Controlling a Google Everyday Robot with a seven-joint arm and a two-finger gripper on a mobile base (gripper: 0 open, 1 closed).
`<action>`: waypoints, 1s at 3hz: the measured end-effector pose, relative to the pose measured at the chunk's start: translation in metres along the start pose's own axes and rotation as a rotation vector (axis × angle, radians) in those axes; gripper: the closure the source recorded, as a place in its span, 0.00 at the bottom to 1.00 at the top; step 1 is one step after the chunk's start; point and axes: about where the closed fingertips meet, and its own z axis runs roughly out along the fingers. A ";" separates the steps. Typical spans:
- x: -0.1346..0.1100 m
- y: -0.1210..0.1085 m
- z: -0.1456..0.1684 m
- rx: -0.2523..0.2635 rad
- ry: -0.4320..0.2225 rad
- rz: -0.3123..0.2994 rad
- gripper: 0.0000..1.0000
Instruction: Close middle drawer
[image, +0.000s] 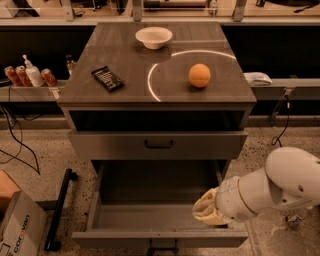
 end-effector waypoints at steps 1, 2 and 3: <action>0.018 0.005 0.019 -0.016 -0.031 0.023 1.00; 0.039 0.002 0.035 -0.030 -0.111 0.077 1.00; 0.044 0.004 0.044 -0.048 -0.127 0.092 1.00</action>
Offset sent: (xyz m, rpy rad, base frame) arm -0.0019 -0.0164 -0.0942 0.2507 0.1209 -0.0999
